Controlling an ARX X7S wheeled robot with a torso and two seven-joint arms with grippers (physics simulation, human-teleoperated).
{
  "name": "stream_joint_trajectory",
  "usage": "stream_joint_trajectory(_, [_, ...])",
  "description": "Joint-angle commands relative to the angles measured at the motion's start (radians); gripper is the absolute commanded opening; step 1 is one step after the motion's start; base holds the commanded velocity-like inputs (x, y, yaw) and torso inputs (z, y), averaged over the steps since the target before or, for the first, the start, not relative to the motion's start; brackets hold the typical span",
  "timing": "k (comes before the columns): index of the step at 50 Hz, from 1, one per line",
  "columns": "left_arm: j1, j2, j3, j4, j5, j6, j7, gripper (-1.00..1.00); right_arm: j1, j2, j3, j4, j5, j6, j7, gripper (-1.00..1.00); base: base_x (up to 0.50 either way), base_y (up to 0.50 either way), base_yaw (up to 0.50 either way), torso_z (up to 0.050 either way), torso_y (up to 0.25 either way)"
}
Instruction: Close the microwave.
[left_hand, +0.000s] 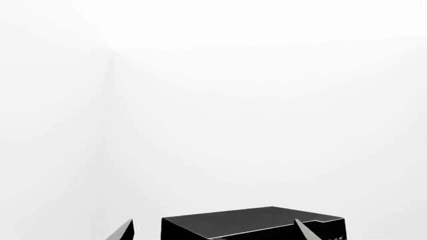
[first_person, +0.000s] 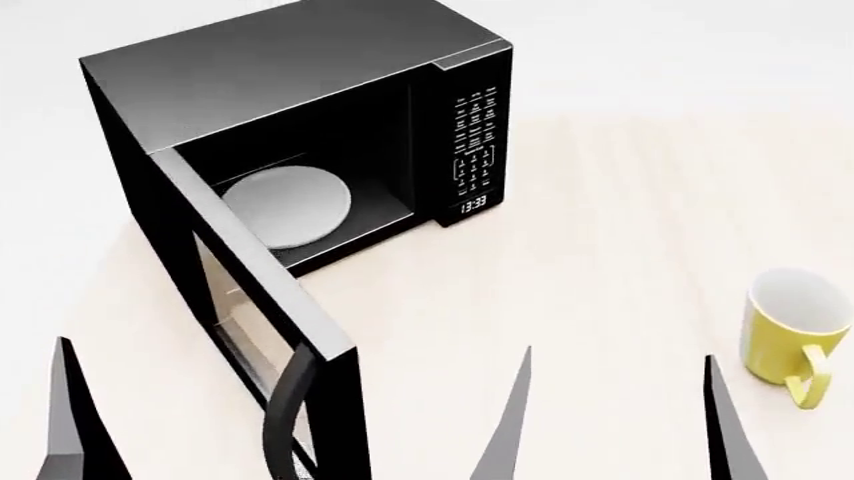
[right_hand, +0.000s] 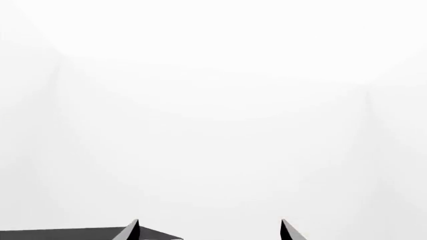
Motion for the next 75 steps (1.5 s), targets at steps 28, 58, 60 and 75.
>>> stream_joint_trajectory(28, [0.0, -0.021, 0.022, -0.006, -0.002, 0.01, -0.024, 1.0, 0.002, 0.023, -0.024, 0.013, -0.023, -0.009, 0.029, 1.0, 0.5, 0.12, 0.0, 0.0, 0.001])
stream_joint_trajectory(58, [-0.053, -0.324, -0.234, 0.201, -0.334, -0.258, 0.126, 1.0, 0.005, 0.034, -0.029, 0.017, -0.004, -0.013, 0.052, 1.0, 0.06, 0.01, 0.0, 0.0, 0.0])
stream_joint_trajectory(60, [-0.018, -0.371, -0.249, 0.186, -0.418, -0.204, 0.23, 1.0, 0.006, 0.035, -0.03, 0.025, -0.004, -0.015, 0.054, 1.0, 0.0, 0.0, 0.0, 0.0, 0.0])
stream_joint_trajectory(75, [-0.003, -0.541, -0.142, -0.028, -0.453, -0.155, 0.575, 1.0, 0.01, 0.039, -0.039, 0.05, -0.005, -0.015, 0.063, 1.0, 0.0, 0.0, 0.0, 0.0, 0.0])
